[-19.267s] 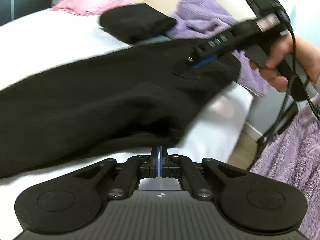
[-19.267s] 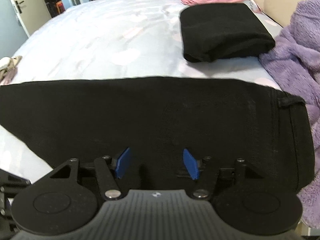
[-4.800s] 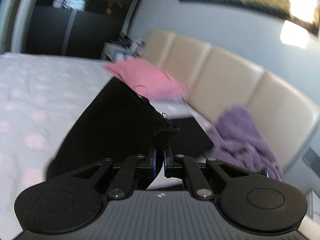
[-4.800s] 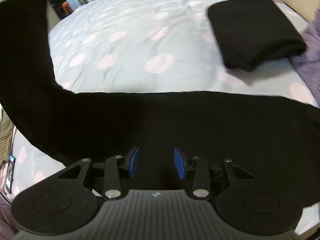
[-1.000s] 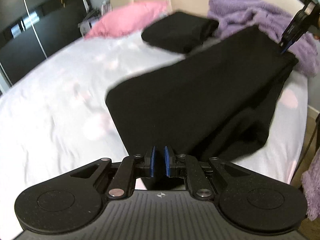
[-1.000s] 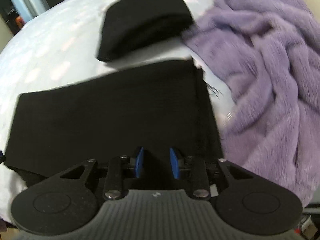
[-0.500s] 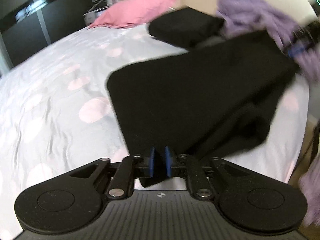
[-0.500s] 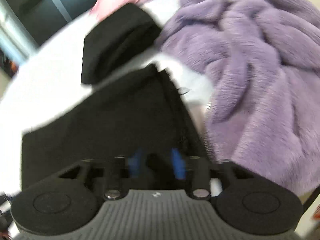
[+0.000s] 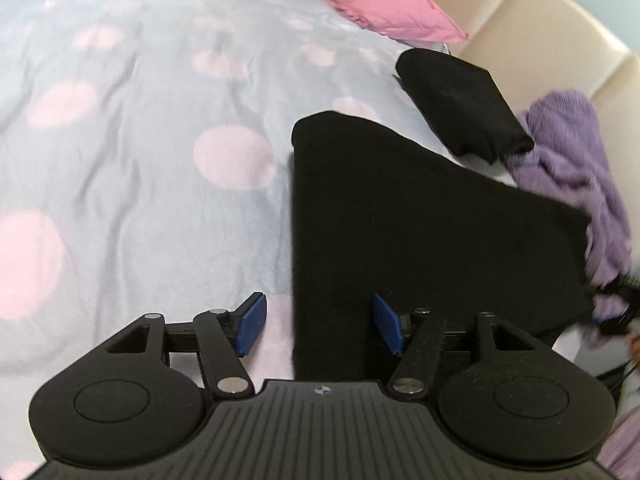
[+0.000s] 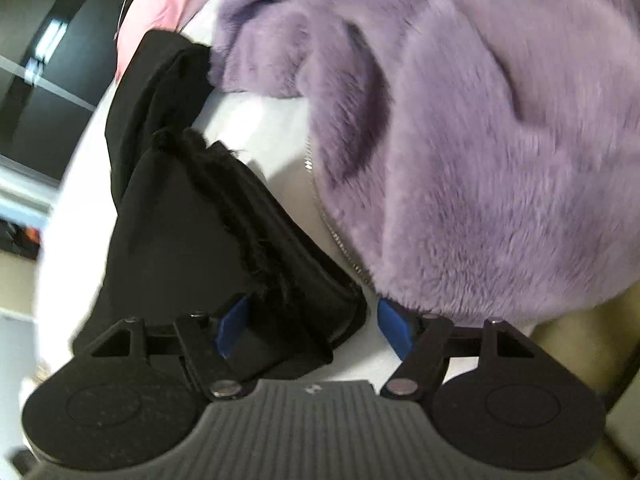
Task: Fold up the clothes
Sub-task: 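Grasp the folded jeans end with the right tool while the left tool regrasps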
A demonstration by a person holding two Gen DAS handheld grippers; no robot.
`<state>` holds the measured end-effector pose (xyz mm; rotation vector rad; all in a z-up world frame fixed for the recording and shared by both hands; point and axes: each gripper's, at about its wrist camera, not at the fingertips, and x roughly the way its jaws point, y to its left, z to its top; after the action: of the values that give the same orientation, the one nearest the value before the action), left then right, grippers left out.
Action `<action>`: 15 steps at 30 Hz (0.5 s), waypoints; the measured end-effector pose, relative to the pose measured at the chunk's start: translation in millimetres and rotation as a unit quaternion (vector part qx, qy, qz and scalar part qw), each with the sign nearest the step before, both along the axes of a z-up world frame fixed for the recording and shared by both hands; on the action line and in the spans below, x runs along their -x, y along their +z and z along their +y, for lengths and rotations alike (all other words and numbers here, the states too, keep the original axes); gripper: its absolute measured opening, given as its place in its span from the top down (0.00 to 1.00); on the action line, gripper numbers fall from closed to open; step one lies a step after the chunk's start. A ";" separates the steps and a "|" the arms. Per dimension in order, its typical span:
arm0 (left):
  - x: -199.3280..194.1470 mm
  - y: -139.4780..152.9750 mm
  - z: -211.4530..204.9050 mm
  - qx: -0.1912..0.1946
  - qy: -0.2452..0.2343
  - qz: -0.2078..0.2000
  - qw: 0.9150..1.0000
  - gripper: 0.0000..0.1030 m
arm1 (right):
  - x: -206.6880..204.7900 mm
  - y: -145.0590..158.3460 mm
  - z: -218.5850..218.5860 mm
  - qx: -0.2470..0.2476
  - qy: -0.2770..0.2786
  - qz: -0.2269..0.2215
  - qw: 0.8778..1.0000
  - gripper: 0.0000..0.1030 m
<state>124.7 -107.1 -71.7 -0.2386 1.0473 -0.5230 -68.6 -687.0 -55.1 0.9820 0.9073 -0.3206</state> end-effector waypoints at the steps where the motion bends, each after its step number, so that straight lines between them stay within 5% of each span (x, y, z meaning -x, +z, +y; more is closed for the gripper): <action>1: -2.9 -3.2 1.0 0.009 0.004 0.006 1.000 0.42 | 1.6 -4.5 -2.8 -0.015 -0.009 -0.006 1.000 0.26; 8: -27.4 -18.3 -7.7 0.053 0.018 0.027 0.998 0.39 | -11.6 -12.0 -0.9 -0.030 -0.010 -0.025 0.999 0.27; 15: -42.7 -22.9 -21.8 0.058 0.024 0.029 0.998 0.58 | -25.3 -14.0 -1.2 -0.029 -0.006 -0.029 0.999 0.37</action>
<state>167.4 -128.9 -94.6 -0.3831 1.0670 -0.5362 -43.3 -688.2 -69.1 1.0451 0.8621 -0.2773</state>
